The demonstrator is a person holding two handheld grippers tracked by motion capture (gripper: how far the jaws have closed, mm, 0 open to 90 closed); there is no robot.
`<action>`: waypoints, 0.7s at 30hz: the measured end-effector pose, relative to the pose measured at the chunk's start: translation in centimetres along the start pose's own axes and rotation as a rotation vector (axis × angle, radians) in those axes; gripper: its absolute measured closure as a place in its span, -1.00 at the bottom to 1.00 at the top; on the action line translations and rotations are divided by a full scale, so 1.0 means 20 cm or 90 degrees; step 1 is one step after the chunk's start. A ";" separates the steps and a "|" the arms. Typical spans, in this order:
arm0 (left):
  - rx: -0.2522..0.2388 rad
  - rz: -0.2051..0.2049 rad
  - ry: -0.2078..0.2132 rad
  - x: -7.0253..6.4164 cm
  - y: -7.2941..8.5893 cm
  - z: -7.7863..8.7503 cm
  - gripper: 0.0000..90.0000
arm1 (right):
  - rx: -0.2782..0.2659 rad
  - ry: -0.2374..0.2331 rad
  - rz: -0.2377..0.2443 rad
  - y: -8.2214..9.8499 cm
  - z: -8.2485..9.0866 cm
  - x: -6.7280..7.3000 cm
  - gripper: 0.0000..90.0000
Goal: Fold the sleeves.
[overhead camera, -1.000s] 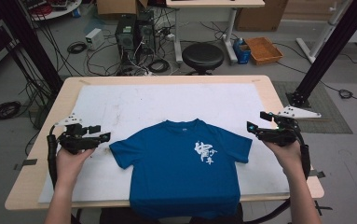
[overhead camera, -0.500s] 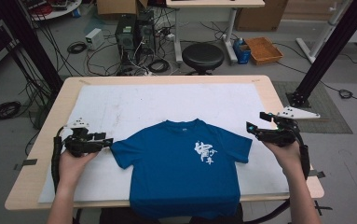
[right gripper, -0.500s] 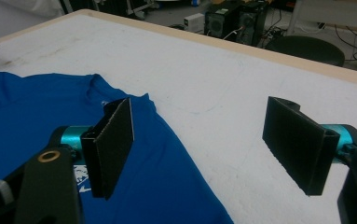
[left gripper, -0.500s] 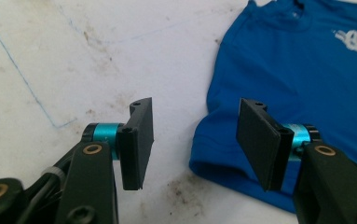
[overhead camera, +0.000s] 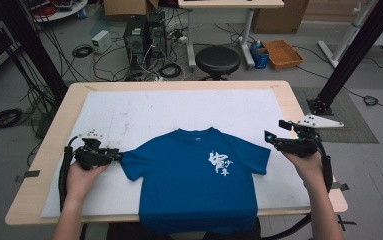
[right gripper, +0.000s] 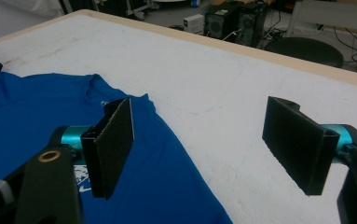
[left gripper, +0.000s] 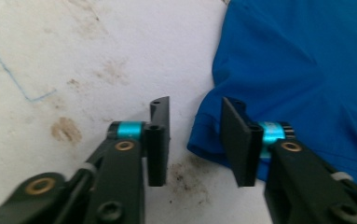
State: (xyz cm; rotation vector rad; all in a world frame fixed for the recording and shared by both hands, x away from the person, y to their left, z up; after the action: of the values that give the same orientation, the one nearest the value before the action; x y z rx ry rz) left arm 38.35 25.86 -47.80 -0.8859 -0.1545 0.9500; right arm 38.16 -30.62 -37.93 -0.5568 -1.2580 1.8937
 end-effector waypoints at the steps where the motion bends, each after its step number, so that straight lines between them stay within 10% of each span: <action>1: -0.001 0.000 0.004 0.00 0.00 0.00 0.58 | 0.001 0.000 0.002 0.00 0.00 0.00 -0.45; 5: -0.012 0.007 0.011 0.00 0.00 0.01 0.94 | 0.000 0.002 0.004 0.00 0.00 0.00 -0.45; 13: -0.086 0.066 0.062 -0.07 -0.09 0.10 0.96 | -0.007 0.006 0.003 -0.01 0.01 -0.01 -0.45; 21: -0.089 0.095 0.151 -0.33 -0.25 0.05 0.96 | -0.014 0.008 0.000 -0.02 0.03 -0.01 -0.45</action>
State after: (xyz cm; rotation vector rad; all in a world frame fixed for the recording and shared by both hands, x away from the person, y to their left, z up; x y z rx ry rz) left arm 37.11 20.18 -41.90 -1.1445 0.0505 0.9727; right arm 38.01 -31.07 -37.37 -0.5791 -1.2723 1.8764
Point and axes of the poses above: each handheld gripper's, and its own axes: z roughly backward along the jaws, y roughly out of its underside, x roughly to its left, the point moved 5 cm from there along -z, roughly forward along the jaws
